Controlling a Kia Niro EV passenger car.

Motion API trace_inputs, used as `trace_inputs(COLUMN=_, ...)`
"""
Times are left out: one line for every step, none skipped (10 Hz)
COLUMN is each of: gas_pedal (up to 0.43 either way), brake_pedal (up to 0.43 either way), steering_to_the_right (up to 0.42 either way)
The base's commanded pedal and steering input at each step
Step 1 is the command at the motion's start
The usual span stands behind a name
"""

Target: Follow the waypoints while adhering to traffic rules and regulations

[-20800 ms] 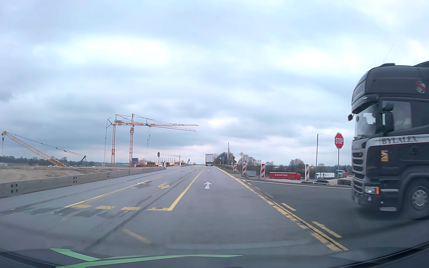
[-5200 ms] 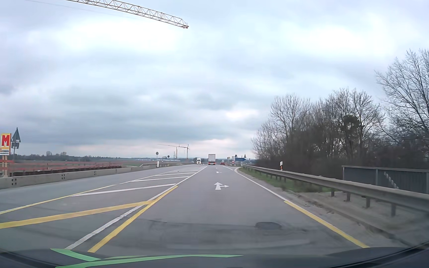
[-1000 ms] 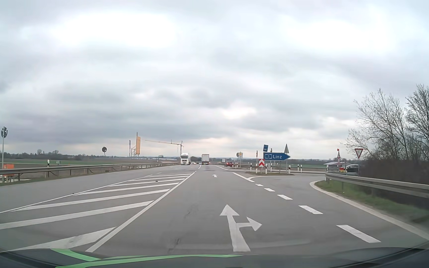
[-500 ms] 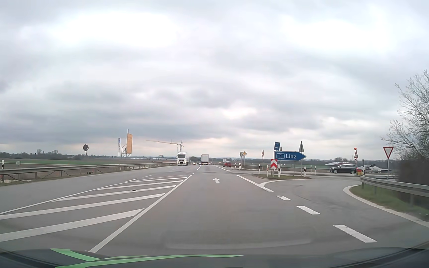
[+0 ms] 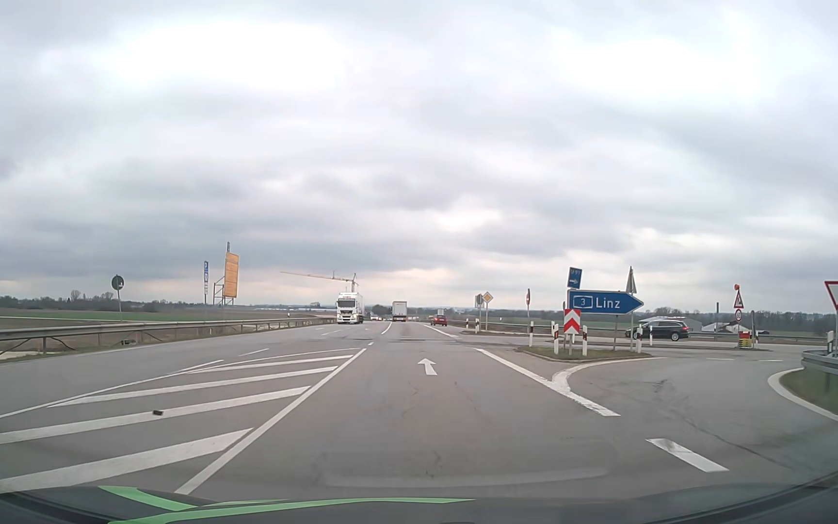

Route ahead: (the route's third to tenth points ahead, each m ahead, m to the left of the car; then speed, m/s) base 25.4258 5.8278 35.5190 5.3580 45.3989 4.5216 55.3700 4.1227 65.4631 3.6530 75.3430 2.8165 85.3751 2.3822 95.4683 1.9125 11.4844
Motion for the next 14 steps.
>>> trace_inputs(gas_pedal=0.079, brake_pedal=0.0, steering_to_the_right=0.0)
trace_inputs(gas_pedal=0.079, brake_pedal=0.0, steering_to_the_right=0.0)
trace_inputs(gas_pedal=0.079, brake_pedal=0.0, steering_to_the_right=0.0)
trace_inputs(gas_pedal=0.079, brake_pedal=0.0, steering_to_the_right=0.0)
trace_inputs(gas_pedal=0.079, brake_pedal=0.0, steering_to_the_right=0.0)
trace_inputs(gas_pedal=0.079, brake_pedal=0.0, steering_to_the_right=0.0)
trace_inputs(gas_pedal=0.079, brake_pedal=0.0, steering_to_the_right=0.0)
trace_inputs(gas_pedal=0.079, brake_pedal=0.0, steering_to_the_right=0.0)
trace_inputs(gas_pedal=0.087, brake_pedal=0.0, steering_to_the_right=0.001)
trace_inputs(gas_pedal=0.087, brake_pedal=0.0, steering_to_the_right=0.0)
trace_inputs(gas_pedal=0.087, brake_pedal=0.0, steering_to_the_right=0.0)
trace_inputs(gas_pedal=0.087, brake_pedal=0.0, steering_to_the_right=0.0)
trace_inputs(gas_pedal=0.087, brake_pedal=0.0, steering_to_the_right=0.001)
trace_inputs(gas_pedal=0.087, brake_pedal=0.0, steering_to_the_right=0.001)
